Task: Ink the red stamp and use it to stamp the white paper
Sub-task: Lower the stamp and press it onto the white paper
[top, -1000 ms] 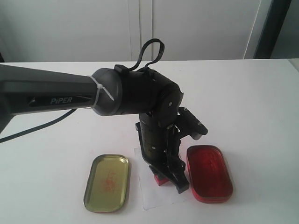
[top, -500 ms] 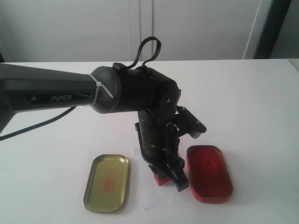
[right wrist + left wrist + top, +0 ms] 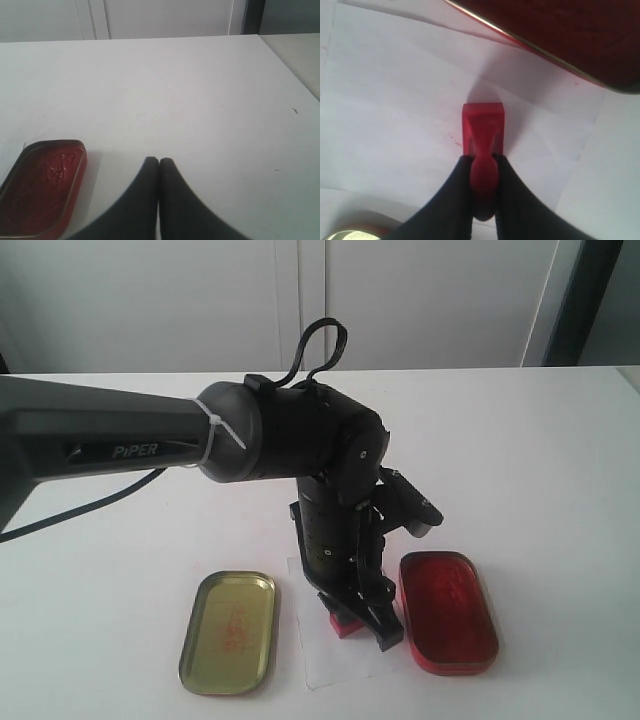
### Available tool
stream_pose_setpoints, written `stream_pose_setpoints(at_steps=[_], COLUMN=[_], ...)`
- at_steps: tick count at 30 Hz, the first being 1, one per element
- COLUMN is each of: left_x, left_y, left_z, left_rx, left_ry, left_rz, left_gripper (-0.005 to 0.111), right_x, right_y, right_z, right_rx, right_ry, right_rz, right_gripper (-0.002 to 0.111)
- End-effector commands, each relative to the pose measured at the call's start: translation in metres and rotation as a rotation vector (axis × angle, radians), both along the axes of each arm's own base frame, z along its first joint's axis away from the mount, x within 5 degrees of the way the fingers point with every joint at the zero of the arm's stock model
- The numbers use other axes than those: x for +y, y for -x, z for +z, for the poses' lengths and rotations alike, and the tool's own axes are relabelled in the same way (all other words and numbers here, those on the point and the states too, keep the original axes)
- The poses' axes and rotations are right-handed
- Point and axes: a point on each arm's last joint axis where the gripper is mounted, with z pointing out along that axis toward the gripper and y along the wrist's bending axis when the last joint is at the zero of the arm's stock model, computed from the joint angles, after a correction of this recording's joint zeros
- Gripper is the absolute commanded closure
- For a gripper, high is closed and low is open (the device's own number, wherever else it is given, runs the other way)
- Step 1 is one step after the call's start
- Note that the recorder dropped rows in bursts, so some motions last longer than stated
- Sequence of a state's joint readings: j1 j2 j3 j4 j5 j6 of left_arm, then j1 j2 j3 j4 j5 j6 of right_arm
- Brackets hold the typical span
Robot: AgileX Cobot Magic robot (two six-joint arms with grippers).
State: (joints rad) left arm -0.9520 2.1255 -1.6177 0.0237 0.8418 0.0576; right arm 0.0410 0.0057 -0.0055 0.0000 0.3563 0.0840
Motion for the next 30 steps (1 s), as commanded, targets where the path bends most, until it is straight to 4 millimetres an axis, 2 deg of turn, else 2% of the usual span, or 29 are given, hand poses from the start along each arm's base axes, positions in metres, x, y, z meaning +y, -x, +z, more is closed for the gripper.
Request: stream_pose_setpoints(at_steps=[1, 6, 12, 30], left_x=[0.007, 0.0, 0.0, 0.001], left_y=[0.01, 0.009, 0.01, 0.01], left_z=[-0.041, -0.041, -0.055, -0.05], left_rx=[0.136, 0.143, 0.176, 0.162], left_ry=[-0.129, -0.07, -0.092, -0.103], left_rz=[0.01, 0.03, 0.039, 0.025], left_gripper=[0.107, 0.107, 0.107, 0.107], right_x=[0.0, 0.0, 0.0, 0.0], right_y=[0.0, 0.0, 0.0, 0.0], right_z=[0.0, 0.0, 0.0, 0.0], right_rx=[-0.016, -0.016, -0.016, -0.016], right_ry=[0.005, 0.005, 0.005, 0.005], right_rz=[-0.004, -0.004, -0.004, -0.004], right_gripper=[0.108, 0.108, 0.108, 0.108])
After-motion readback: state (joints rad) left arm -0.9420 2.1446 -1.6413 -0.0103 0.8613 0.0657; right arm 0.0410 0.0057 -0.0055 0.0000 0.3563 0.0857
